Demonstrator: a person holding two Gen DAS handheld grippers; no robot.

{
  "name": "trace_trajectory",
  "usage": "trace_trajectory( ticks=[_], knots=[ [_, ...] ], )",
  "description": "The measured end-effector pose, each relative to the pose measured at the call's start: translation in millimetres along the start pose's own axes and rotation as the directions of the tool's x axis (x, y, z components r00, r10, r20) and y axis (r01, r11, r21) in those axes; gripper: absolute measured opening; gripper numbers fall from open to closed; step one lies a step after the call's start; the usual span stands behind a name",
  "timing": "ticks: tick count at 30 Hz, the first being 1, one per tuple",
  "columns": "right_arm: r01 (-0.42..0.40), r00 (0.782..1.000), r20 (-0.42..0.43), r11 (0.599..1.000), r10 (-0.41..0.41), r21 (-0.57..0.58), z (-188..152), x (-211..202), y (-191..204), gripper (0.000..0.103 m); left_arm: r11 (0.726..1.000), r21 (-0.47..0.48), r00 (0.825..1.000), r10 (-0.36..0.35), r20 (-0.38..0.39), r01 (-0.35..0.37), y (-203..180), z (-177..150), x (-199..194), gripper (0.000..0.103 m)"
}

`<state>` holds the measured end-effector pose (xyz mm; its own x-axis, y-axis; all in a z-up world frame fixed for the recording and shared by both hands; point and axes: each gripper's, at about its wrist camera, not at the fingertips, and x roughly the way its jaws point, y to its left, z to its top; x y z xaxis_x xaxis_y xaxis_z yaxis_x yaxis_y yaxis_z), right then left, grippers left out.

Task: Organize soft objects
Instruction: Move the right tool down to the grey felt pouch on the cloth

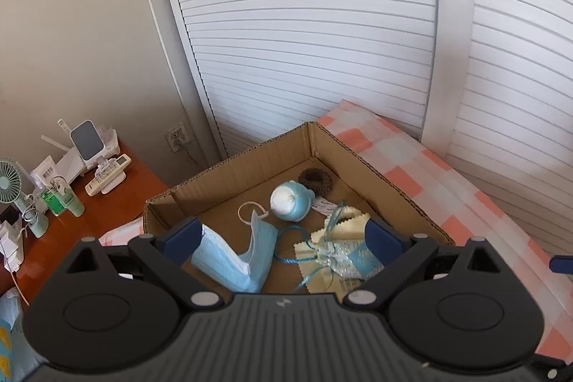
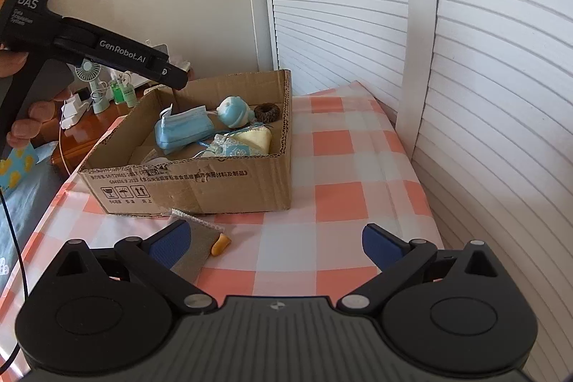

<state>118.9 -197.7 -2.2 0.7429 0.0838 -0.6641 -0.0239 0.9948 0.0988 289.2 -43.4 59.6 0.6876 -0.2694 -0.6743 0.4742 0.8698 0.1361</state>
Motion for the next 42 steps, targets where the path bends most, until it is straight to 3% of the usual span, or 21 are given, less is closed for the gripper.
trace_trajectory(
  ticks=[13, 19, 33, 42],
  knots=[
    [-0.014, 1.0, -0.026, 1.0, 0.014, -0.02, -18, -2, 12, 0.103, 1.0, 0.021, 1.0, 0.023, 0.012, -0.023, -39, -73, -67, 0.098],
    [-0.045, 0.998, -0.052, 0.999, 0.045, 0.003, -26, 4, 7, 0.103, 0.998, -0.024, 0.998, 0.065, 0.01, -0.064, -49, -103, -83, 0.098],
    [-0.113, 0.974, -0.207, 0.989, 0.092, -0.092, -49, 45, 43, 0.103, 0.988, -0.127, 0.994, 0.077, -0.082, -0.087, -32, -144, -68, 0.098],
    [-0.13, 0.971, -0.215, 0.983, 0.1, -0.127, -48, 60, 63, 0.103, 0.986, -0.159, 0.995, 0.04, -0.096, -0.055, -15, -159, -58, 0.098]
  ],
)
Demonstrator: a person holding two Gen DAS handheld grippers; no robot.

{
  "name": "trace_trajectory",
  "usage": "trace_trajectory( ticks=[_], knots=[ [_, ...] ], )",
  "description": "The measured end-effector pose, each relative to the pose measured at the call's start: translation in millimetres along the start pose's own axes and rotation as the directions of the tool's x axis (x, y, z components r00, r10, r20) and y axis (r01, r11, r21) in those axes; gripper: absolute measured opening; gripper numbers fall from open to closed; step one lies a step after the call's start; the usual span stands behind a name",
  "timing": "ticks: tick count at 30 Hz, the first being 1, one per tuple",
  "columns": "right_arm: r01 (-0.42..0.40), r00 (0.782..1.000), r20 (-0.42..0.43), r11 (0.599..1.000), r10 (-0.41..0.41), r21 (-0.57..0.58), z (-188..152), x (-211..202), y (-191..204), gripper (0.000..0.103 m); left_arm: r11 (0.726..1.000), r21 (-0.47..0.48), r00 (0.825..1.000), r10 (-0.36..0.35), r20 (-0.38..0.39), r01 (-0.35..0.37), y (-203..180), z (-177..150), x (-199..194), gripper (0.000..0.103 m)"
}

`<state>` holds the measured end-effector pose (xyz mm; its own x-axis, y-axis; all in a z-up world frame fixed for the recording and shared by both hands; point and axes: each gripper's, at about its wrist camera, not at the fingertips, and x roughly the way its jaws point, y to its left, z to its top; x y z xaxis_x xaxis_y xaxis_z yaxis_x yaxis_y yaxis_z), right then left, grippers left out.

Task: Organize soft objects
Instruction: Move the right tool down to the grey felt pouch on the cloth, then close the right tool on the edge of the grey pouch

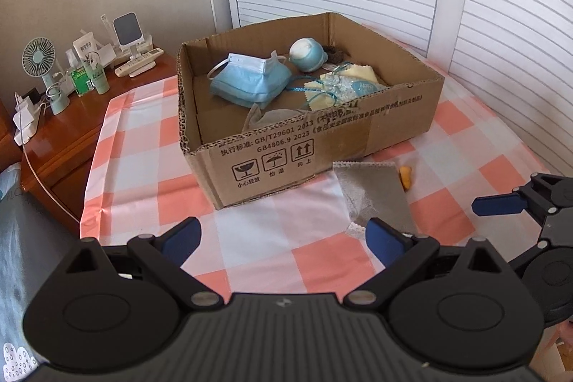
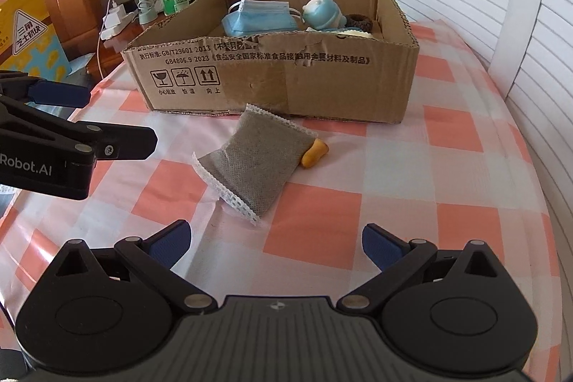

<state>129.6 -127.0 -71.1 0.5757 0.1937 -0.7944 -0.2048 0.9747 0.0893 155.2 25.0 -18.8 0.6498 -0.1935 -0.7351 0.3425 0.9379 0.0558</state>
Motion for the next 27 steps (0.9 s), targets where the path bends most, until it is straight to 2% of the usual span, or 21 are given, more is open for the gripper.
trace_trajectory(
  ticks=[10, 20, 23, 27],
  knots=[
    [-0.071, 0.997, 0.019, 0.996, 0.072, -0.053, 17, 25, 22, 0.103, 0.997, -0.072, 1.0, 0.014, 0.0, -0.013, 33, -9, 8, 0.098],
    [-0.055, 0.997, 0.047, 0.996, 0.059, -0.074, 38, 46, 29, 0.102, 0.989, -0.146, 1.0, 0.025, -0.012, -0.027, 59, -16, 17, 0.098],
    [-0.038, 0.997, 0.058, 0.997, 0.042, -0.069, 41, 47, 29, 0.094, 0.988, -0.154, 1.0, 0.025, -0.015, -0.027, 62, -16, 19, 0.098],
    [-0.006, 0.997, 0.071, 0.999, 0.009, -0.052, 43, 46, 26, 0.077, 0.986, -0.164, 1.0, 0.023, -0.019, -0.026, 64, -17, 21, 0.098]
  ],
)
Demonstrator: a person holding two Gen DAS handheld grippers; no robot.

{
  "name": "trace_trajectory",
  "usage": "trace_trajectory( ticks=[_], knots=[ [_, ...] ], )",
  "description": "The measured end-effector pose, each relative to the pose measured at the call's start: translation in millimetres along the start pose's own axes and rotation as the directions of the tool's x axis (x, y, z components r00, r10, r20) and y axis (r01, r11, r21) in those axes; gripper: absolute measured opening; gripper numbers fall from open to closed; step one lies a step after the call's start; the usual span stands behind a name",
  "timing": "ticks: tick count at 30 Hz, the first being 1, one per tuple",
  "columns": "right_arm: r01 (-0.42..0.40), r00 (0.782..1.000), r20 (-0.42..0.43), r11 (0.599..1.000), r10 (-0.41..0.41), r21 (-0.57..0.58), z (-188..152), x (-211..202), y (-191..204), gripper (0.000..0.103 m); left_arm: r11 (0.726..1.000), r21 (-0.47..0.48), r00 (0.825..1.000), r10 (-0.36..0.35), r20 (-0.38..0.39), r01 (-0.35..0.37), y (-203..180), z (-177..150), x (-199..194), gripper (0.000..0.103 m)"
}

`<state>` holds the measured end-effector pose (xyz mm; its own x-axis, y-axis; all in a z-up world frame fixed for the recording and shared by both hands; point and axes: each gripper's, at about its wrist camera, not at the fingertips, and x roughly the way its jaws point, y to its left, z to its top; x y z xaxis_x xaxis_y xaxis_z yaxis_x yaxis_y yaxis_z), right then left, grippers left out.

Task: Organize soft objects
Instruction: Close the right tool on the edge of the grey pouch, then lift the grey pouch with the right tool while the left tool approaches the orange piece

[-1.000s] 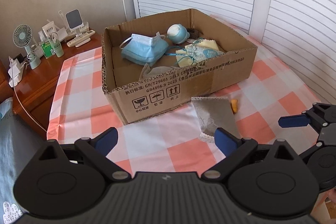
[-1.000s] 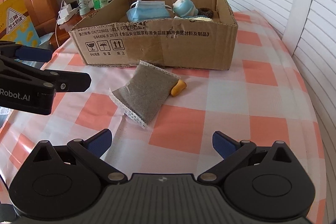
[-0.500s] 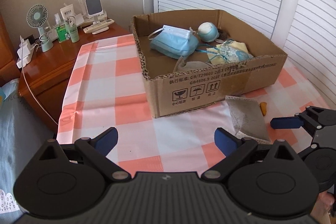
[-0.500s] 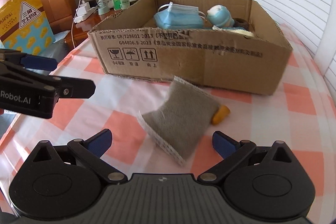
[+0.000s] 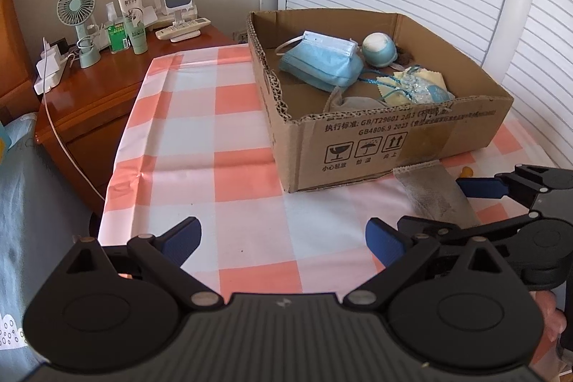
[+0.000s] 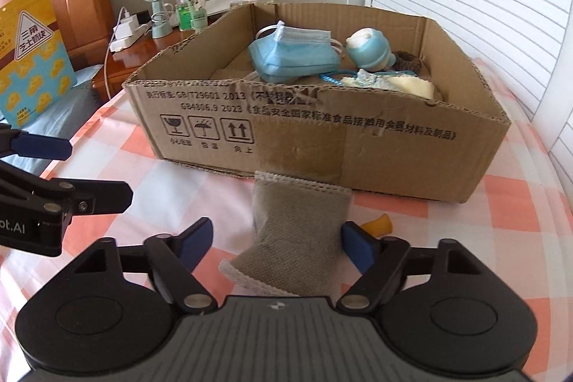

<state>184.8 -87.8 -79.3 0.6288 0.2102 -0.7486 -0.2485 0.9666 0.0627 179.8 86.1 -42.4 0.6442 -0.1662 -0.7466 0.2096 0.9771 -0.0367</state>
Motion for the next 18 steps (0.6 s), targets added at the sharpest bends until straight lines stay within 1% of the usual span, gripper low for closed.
trace_trajectory(
  ticks=[1, 2, 4, 8, 11, 13, 16, 18],
  knots=[
    [0.011, 1.0, 0.002, 1.0, -0.011, 0.0, 0, 0, 0, 0.072, 1.0, -0.002, 1.0, -0.001, 0.0, 0.001, 0, 0, 0, 0.098],
    [0.023, 1.0, 0.002, 1.0, -0.023, -0.005, 0, -1, 0, 0.07, 1.0, -0.004, 1.0, -0.006, -0.002, 0.006, 0, 0, 1, 0.098],
    [0.052, 0.999, 0.006, 0.998, -0.051, -0.03, -2, -2, 2, 0.057, 1.0, -0.008, 1.0, -0.018, -0.006, 0.018, 0, 0, 1, 0.098],
    [0.058, 0.998, 0.015, 0.997, -0.057, -0.06, -4, -6, 4, 0.051, 1.0, -0.003, 1.0, -0.026, -0.009, 0.026, -4, -1, 1, 0.098],
    [0.05, 0.998, 0.026, 0.996, -0.048, -0.075, -5, -12, 5, 0.042, 1.0, 0.004, 1.0, -0.029, -0.009, 0.029, -8, -2, -1, 0.098],
    [0.029, 0.999, 0.033, 0.997, -0.026, -0.07, -5, -18, 4, 0.036, 0.999, 0.011, 0.999, -0.03, -0.009, 0.031, -10, -2, -2, 0.098],
    [0.008, 0.999, 0.049, 0.998, -0.005, -0.064, -6, -29, 1, 0.035, 0.999, 0.024, 1.0, -0.028, -0.009, 0.028, -15, -3, -5, 0.098],
    [0.013, 0.998, 0.062, 0.998, -0.009, -0.061, -8, -38, -2, 0.035, 0.999, 0.033, 1.0, -0.029, -0.009, 0.03, -19, -3, -6, 0.098]
  ],
)
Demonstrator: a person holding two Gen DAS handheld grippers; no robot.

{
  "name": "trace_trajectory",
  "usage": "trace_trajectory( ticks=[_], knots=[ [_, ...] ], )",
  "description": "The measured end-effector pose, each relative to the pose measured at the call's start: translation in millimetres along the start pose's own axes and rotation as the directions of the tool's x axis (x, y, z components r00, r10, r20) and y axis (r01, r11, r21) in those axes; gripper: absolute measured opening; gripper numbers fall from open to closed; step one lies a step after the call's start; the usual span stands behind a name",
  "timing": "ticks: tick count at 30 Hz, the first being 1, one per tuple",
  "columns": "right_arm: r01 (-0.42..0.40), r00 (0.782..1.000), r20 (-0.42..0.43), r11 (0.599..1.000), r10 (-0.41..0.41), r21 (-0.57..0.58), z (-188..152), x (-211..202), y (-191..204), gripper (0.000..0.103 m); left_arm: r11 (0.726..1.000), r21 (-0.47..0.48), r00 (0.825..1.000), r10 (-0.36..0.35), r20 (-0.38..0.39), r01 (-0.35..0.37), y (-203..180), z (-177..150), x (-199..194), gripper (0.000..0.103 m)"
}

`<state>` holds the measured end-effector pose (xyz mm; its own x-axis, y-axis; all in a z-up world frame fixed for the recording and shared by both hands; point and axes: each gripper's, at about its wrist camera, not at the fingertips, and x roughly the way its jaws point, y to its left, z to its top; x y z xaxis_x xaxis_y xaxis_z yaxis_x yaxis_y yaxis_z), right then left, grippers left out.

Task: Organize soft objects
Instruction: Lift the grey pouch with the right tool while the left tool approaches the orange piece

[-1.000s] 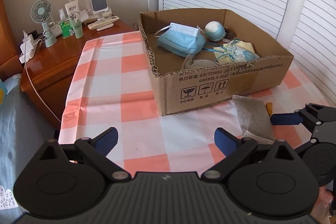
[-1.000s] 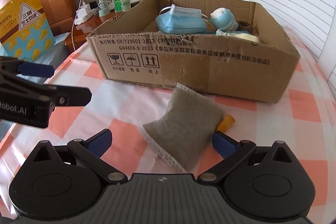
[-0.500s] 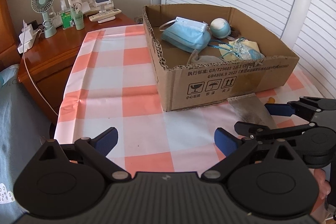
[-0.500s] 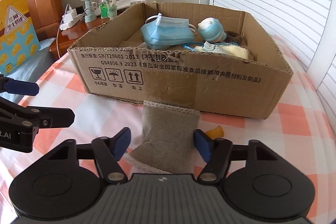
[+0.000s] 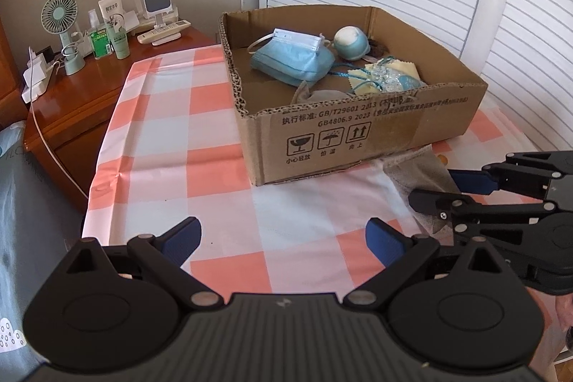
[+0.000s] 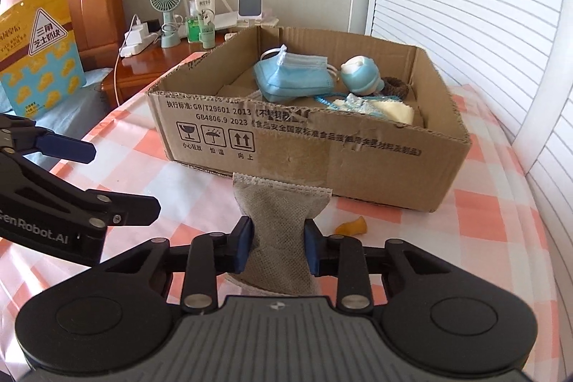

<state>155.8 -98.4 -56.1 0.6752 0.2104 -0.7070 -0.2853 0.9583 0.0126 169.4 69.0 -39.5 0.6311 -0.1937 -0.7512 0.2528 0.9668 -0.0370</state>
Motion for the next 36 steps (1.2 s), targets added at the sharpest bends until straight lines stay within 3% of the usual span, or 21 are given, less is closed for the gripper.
trace_trajectory(
  ticks=[15, 21, 25, 32, 34, 36],
  knots=[
    [0.143, 0.988, 0.042, 0.985, -0.148, 0.099, -26, -52, -59, 0.035, 0.989, 0.124, 0.997, -0.082, 0.011, 0.08, -63, 6, 13, 0.093],
    [0.17, 0.983, 0.042, 0.976, -0.177, 0.135, -35, -59, -85, 0.035, 0.974, 0.177, 0.989, -0.145, 0.024, 0.139, -91, 10, 24, 0.082],
    [0.177, 0.982, 0.037, 0.973, -0.184, 0.149, -38, -59, -93, 0.035, 0.969, 0.188, 0.986, -0.166, 0.006, 0.162, -106, 12, 37, 0.063],
    [0.179, 0.982, 0.038, 0.97, -0.187, 0.163, -41, -55, -100, 0.035, 0.964, 0.191, 0.983, -0.183, -0.018, 0.183, -125, 15, 53, 0.061],
    [0.177, 0.982, 0.039, 0.97, -0.186, 0.169, -42, -53, -101, 0.035, 0.968, 0.175, 0.983, -0.18, -0.022, 0.181, -129, 14, 51, 0.052],
    [0.174, 0.982, 0.038, 0.969, -0.183, 0.174, -43, -51, -103, 0.035, 0.971, 0.153, 0.983, -0.181, -0.028, 0.184, -133, 13, 49, 0.05]
  ],
)
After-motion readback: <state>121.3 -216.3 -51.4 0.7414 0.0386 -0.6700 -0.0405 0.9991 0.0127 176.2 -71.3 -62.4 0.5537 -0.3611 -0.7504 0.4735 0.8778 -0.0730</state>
